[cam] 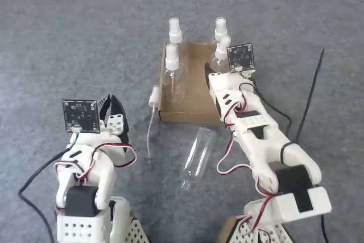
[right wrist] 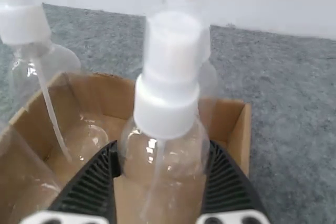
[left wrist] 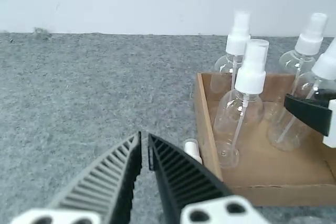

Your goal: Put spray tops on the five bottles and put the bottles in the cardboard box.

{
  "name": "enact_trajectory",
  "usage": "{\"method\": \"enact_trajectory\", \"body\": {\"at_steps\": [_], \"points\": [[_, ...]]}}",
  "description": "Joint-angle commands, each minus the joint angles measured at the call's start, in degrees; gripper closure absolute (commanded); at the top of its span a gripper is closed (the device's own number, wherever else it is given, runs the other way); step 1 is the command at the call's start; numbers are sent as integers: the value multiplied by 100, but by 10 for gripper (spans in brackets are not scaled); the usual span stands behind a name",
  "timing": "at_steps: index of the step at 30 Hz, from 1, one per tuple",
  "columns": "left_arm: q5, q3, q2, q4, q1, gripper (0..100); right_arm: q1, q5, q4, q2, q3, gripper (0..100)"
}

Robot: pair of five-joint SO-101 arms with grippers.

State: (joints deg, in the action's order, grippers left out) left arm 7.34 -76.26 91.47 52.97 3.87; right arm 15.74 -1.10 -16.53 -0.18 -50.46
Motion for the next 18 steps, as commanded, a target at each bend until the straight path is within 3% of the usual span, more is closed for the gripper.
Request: {"method": "enact_trajectory", "body": {"at_steps": [1,18], "points": [[35,22,105,-105,18,989,-66,-97,-400,84,141,993],[35,22,105,-97,9,989,-40,-70,-505,251,158,991]]}}
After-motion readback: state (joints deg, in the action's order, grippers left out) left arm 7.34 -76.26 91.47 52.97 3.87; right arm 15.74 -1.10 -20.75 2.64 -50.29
